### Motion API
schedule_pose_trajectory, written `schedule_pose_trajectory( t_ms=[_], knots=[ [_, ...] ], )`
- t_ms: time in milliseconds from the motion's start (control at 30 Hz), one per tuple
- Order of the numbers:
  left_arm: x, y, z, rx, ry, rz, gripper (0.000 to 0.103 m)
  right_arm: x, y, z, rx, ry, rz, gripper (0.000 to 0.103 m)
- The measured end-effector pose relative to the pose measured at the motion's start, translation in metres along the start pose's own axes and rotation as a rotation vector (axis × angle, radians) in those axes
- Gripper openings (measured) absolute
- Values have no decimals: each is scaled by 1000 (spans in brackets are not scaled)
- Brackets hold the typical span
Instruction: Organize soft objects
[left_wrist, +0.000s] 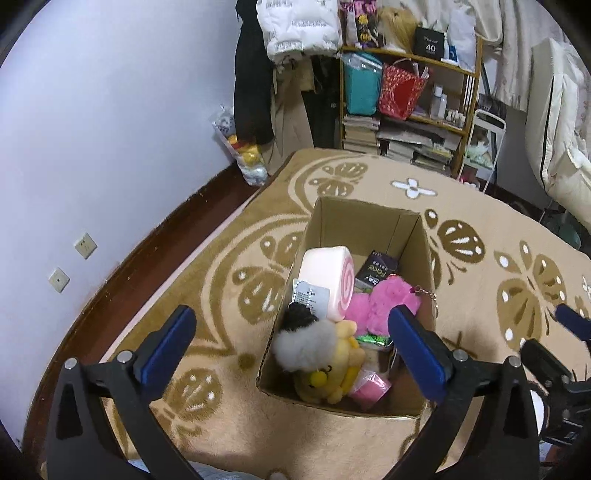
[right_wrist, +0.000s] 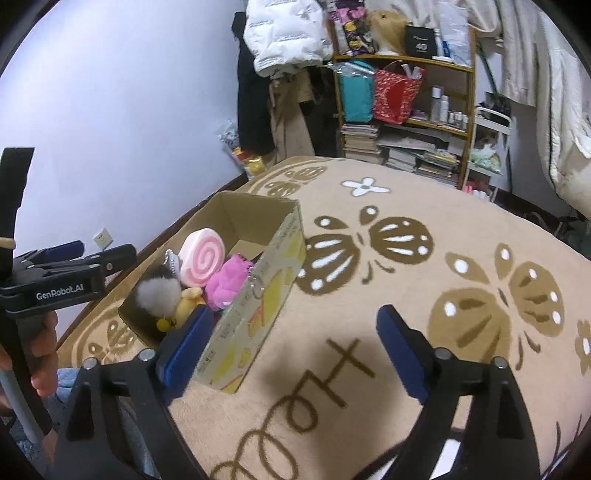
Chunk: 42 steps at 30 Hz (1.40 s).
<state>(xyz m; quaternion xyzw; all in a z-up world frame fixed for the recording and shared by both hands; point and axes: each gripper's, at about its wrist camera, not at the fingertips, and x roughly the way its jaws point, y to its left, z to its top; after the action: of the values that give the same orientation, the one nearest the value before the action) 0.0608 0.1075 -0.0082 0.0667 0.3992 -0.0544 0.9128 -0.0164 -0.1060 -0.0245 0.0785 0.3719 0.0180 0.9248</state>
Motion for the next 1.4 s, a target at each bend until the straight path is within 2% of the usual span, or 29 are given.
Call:
schedule_pose_trajectory(
  t_ms=[433, 667, 800, 933, 1133, 1400],
  knots=[
    [-45, -23, -16, 70, -131, -50, 103, -62, -30, -10, 78, -141, -73, 103],
    [-63, -30, -22, 63, -166, -81, 103, -89, -35, -25, 93, -223, -102, 103],
    [-72, -35, -25, 90, -188, -68, 102, -99, -34, -37, 82, -264, -122, 103],
    [-79, -38, -29, 104, -207, -58, 103, -105, -38, -43, 109, -284, -116, 103],
    [-81, -37, -32, 87, -200, -87, 102, -109, -41, -49, 135, -302, -112, 103],
    [-84, -41, -36, 106, -215, -53, 102, -106, -45, -53, 179, -290, -94, 103]
  ],
)
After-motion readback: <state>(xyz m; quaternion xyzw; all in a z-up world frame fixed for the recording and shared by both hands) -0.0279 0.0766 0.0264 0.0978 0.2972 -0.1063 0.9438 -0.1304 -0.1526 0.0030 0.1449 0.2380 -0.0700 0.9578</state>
